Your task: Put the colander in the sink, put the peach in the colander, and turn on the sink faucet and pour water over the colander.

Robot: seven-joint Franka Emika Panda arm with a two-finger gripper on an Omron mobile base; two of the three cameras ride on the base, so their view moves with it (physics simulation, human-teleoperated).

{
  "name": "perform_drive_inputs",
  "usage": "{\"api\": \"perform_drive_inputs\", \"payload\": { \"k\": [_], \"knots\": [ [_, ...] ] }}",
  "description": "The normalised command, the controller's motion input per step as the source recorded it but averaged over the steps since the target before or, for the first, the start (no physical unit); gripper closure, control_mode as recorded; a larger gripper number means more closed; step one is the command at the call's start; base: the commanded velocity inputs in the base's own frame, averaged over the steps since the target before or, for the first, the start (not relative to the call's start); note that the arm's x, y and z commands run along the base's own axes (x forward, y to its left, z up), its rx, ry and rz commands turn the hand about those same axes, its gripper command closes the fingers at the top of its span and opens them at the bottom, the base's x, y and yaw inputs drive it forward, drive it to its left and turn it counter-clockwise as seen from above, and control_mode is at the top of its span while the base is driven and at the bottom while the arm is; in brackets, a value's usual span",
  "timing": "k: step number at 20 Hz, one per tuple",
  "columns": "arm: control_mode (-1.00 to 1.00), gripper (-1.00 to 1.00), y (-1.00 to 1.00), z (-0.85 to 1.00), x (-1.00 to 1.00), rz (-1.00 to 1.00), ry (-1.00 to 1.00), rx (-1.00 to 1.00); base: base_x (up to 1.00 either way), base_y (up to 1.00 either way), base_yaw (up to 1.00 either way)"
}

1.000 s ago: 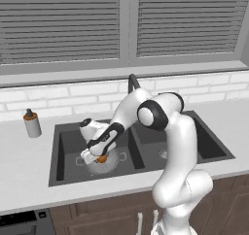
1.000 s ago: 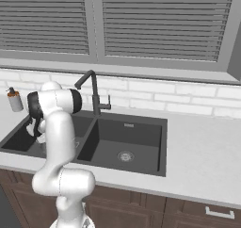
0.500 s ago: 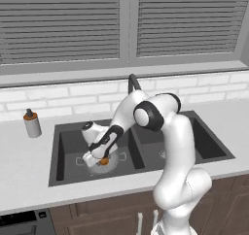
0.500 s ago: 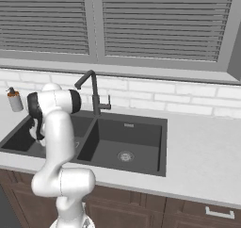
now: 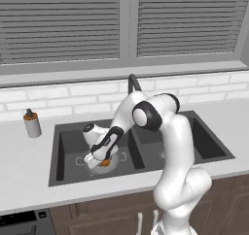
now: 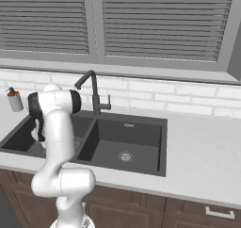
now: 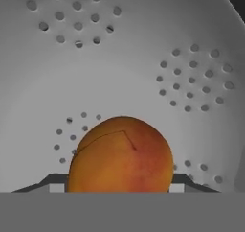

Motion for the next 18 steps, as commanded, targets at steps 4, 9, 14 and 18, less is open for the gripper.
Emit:
{"api": "perform_drive_inputs", "payload": {
  "k": [4, 9, 14, 18],
  "knots": [
    [-1.0, -1.0, -0.02, -0.02, 0.0, 0.0, 0.0, 0.0, 0.0, 0.0, 0.0],
    [-1.0, -1.0, -0.14, 0.01, -0.07, 0.0, 0.0, 0.0, 0.0, 0.0, 0.0],
    [-1.0, -1.0, -0.02, 0.32, -0.03, 0.0, 0.0, 0.02, 0.0, 0.0, 0.0],
    [-1.0, -1.0, 0.04, 0.84, -0.1, 0.0, 0.0, 0.03, 0.0, 0.0, 0.0]
  ]
}}
